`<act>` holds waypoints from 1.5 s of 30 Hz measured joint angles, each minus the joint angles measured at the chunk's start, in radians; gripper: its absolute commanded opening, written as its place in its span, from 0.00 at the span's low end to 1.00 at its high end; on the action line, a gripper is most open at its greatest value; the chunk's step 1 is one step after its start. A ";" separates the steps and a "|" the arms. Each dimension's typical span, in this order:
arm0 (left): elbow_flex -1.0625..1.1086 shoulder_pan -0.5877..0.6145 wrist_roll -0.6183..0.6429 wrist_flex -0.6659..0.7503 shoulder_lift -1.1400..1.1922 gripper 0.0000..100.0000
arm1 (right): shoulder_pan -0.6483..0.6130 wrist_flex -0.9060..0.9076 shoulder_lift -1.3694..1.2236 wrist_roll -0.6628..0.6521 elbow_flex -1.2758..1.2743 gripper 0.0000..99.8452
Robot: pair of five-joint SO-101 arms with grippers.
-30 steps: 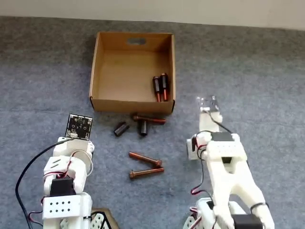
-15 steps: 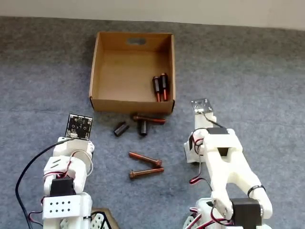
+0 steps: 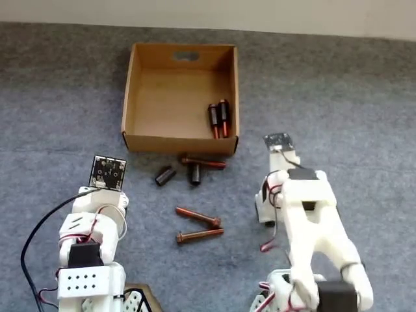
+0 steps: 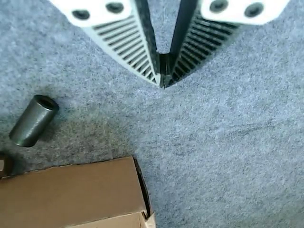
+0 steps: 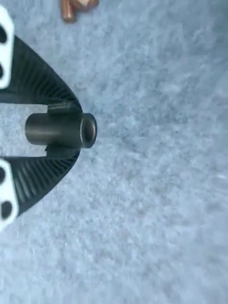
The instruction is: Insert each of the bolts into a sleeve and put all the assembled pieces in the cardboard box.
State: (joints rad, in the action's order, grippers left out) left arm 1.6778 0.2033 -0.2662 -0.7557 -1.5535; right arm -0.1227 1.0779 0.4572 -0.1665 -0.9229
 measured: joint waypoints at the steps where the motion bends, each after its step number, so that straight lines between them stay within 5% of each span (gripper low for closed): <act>1: 0.000 0.000 0.000 -0.017 0.000 0.01 | 0.000 0.012 0.058 0.000 0.000 0.00; 11: -0.006 0.000 0.000 -0.138 0.000 0.01 | -0.086 -0.021 0.690 0.077 -0.199 0.00; 18: -0.155 -0.002 -0.006 -0.241 0.002 0.01 | -0.104 -0.167 0.904 0.169 -0.431 0.00; 26: -0.408 0.000 -0.224 -0.310 0.018 0.01 | -0.104 -0.178 1.022 0.186 -0.535 0.00; 38: -0.760 -0.005 -0.244 -0.342 0.661 0.01 | -0.104 -0.178 1.062 0.186 -0.565 0.00; 45: -0.905 -0.195 -0.244 -0.529 0.990 0.03 | -0.104 -0.178 1.062 0.186 -0.565 0.00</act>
State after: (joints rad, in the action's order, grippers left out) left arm 0.7725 0.0084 -0.5102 -1.2850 -0.5639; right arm -0.2271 0.8999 1.5190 0.0192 -1.4876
